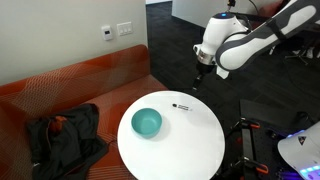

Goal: Put the black marker inside the blue bowl

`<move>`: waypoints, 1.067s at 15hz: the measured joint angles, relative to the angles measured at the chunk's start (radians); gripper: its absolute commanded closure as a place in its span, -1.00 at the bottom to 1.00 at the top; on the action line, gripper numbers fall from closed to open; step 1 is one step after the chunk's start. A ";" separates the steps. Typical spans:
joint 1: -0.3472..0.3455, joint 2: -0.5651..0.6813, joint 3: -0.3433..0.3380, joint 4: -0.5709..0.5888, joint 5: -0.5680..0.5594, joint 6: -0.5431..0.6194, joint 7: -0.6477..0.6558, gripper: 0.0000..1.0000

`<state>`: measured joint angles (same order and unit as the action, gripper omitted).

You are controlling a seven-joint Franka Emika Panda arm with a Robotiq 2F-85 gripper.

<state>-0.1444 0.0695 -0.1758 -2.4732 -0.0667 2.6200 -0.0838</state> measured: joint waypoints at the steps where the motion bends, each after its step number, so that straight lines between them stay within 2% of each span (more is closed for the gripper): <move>1: -0.005 0.041 -0.002 0.020 -0.006 0.014 0.000 -1.00; 5: -0.024 0.215 -0.012 0.112 -0.029 0.074 -0.008 -1.00; 9: -0.034 0.355 -0.012 0.206 -0.033 0.084 -0.031 -1.00; 16: -0.037 0.475 0.009 0.293 -0.034 0.083 -0.063 -1.00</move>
<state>-0.1817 0.5445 -0.1668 -2.1801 -0.1003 2.7035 -0.1465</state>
